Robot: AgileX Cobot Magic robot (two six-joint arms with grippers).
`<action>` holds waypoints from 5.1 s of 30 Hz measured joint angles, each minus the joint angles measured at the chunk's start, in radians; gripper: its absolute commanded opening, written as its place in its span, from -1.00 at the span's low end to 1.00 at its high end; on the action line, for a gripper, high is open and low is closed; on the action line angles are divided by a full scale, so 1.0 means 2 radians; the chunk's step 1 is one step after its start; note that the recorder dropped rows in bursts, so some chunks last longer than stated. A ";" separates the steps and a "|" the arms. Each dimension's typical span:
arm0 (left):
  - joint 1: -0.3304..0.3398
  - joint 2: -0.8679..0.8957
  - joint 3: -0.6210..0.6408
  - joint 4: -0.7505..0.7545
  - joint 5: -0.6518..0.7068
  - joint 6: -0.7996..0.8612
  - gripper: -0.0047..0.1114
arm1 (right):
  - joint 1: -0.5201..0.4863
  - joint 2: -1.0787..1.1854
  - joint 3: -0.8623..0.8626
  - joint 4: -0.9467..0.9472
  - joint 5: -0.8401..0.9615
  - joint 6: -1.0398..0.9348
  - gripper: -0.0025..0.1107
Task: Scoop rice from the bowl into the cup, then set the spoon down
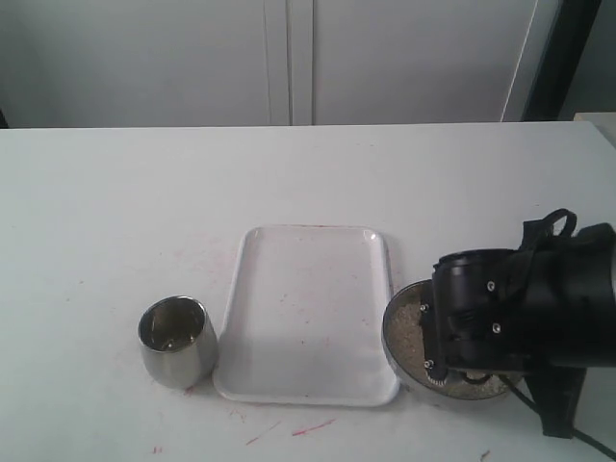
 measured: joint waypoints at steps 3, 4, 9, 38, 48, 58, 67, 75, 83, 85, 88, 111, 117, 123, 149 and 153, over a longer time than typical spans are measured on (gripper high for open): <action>0.000 0.000 0.000 0.000 0.000 0.000 -0.67 | 0.000 0.000 -0.017 0.040 0.001 -0.029 -0.96; 0.000 0.000 0.000 0.000 0.000 0.000 -0.67 | 0.000 0.000 -0.021 0.053 0.003 -0.037 -0.96; 0.000 0.000 0.000 0.000 0.000 0.000 -0.67 | 0.000 0.000 -0.033 0.098 0.022 -0.073 -0.96; 0.000 0.000 0.000 0.000 0.000 0.000 -0.67 | -0.134 -0.121 -0.023 0.297 -0.058 -0.131 -0.96; 0.000 0.000 0.000 0.000 0.000 0.000 -0.67 | -0.135 -0.167 0.010 0.303 -0.067 -0.131 -0.96; 0.000 0.000 0.000 0.000 0.000 0.000 -0.67 | -0.135 -0.159 -0.082 0.325 0.021 -0.128 -0.96; 0.000 0.000 0.000 0.000 0.000 0.000 -0.67 | -0.051 -0.107 -0.208 0.324 0.038 -0.104 -0.96; 0.000 0.000 0.000 0.000 0.000 0.000 -0.67 | 0.048 -0.009 -0.281 0.324 0.038 -0.052 -0.96; 0.000 0.000 0.000 0.000 0.000 0.000 -0.67 | 0.109 0.071 -0.335 0.325 0.038 -0.024 -0.96; 0.000 0.000 0.000 0.000 0.000 0.000 -0.67 | 0.120 0.084 -0.347 0.325 0.038 -0.019 -0.96; 0.000 0.000 0.000 0.000 0.000 0.000 -0.67 | 0.131 0.100 -0.360 0.324 0.038 -0.019 -0.96; 0.000 0.000 0.000 0.000 0.000 0.000 -0.67 | 0.172 0.148 -0.368 0.106 0.038 -0.092 -0.96; 0.000 0.000 0.000 0.000 0.000 0.000 -0.67 | 0.172 0.149 -0.368 0.082 0.038 -0.105 -0.96; 0.000 0.000 0.000 0.000 0.000 0.000 -0.67 | 0.172 0.160 -0.368 0.067 0.038 -0.128 -0.96; 0.000 0.000 0.000 0.000 0.000 0.000 -0.67 | 0.174 0.166 -0.368 -0.037 0.038 -0.186 -0.96; 0.000 0.000 0.000 0.000 0.000 0.000 -0.67 | 0.174 0.166 -0.368 -0.045 0.038 -0.190 -0.96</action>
